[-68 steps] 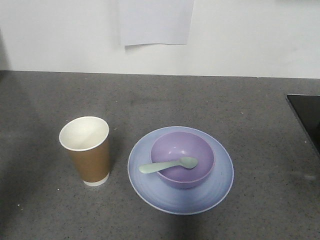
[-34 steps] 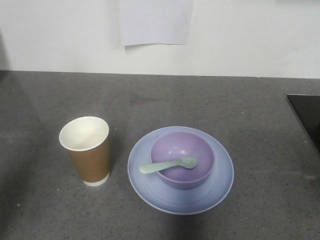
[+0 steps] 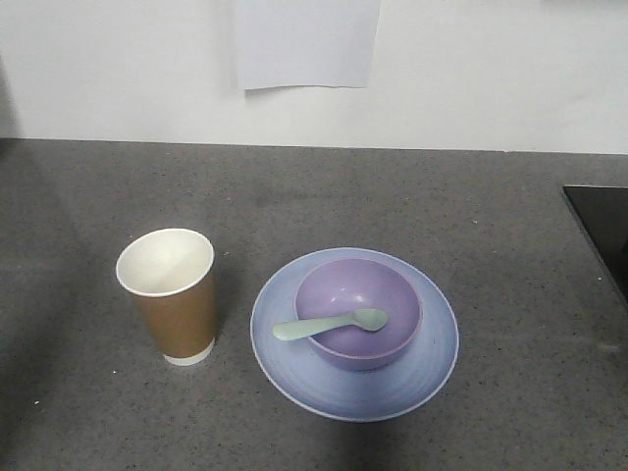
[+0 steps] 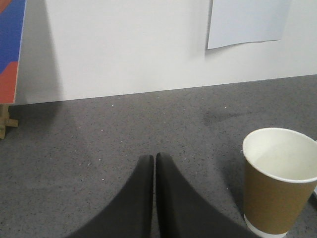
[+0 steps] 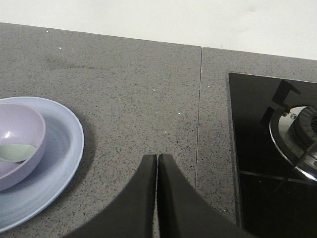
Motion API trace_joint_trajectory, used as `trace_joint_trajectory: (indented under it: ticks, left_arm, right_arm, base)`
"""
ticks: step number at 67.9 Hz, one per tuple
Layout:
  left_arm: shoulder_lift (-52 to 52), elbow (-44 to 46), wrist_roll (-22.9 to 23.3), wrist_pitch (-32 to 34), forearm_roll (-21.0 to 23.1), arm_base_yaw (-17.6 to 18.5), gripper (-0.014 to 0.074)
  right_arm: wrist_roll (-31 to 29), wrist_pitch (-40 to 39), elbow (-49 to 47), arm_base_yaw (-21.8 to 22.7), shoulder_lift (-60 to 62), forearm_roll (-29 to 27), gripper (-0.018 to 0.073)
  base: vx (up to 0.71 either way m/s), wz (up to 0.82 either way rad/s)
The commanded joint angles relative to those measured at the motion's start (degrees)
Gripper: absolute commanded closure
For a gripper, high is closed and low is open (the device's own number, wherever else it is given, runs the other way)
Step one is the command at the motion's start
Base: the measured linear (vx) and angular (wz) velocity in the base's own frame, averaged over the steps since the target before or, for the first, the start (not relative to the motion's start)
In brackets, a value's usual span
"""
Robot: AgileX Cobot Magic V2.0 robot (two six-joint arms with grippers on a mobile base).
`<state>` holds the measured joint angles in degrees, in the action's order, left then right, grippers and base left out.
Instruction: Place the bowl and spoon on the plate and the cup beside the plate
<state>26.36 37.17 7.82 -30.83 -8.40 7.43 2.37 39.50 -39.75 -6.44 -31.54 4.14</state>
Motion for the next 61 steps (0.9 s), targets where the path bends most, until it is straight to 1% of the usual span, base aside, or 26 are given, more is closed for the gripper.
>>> trace_joint_trajectory:
  ticks: [1, 23, 25, 30, 34, 38, 44, 52, 55, 61]
  left_arm:
    - [0.22, 1.59, 0.64, 4.45, -0.24, 0.20, 0.0604]
    - [0.16, 1.51, 0.64, 4.34, 0.03, 0.20, 0.0604]
    - [0.10, 1.24, 0.56, 5.13, 0.03, 0.20, 0.0604]
    - [-0.63, -0.73, 0.56, 9.49, 0.60, 0.20, 0.0604]
    - [-2.03, -3.56, 0.56, 13.96, 1.88, 0.17, 0.0604]
    - [-4.17, -7.52, 0.51, 18.68, 3.45, -0.02, 0.0604]
    - [-7.33, -13.44, 0.45, 23.78, 6.06, -1.29, 0.0604]
    - [-12.38, -20.56, -0.48, 27.88, 7.53, -3.20, 0.0604]
    - [-14.20, -22.77, -1.26, 28.60, 7.70, -3.75, 0.0604]
    - [-17.98, -26.59, -1.41, 28.90, 7.56, -4.21, 0.0604]
  right_arm:
    - [-0.15, -4.16, -1.36, 0.40, -0.27, 0.82, 0.0570]
    - [-0.15, -4.11, -1.36, 0.40, -0.27, 0.82, 0.0570]
    - [-0.15, -4.11, -1.36, 0.40, -0.27, 0.82, 0.0570]
    - [-0.15, -3.88, -1.36, 0.40, -0.27, 0.82, 0.0570]
    - [-0.15, -3.68, -1.36, 0.40, -0.27, 0.77, 0.0570]
    - [-0.15, -3.68, -1.36, 0.40, -0.27, 0.77, 0.0570]
    - [-0.15, -3.68, -1.36, 0.40, -0.27, 0.77, 0.0570]
    - [-0.15, -3.68, -1.36, 0.40, -0.27, 0.77, 0.0570]
    - [-0.15, -3.68, -1.36, 0.40, -0.27, 0.77, 0.0570]
    - [-0.15, -3.68, -1.36, 0.40, -0.27, 0.77, 0.0570]
  base:
    - [0.00, 0.00]
    - [0.00, 0.00]
    - [0.00, 0.00]
    - [0.00, 0.00]
    - [0.00, 0.00]
    - [0.00, 0.00]
    - [0.00, 0.00]
    - [0.00, 0.00]
    - [0.00, 0.00]
    - [0.00, 0.00]
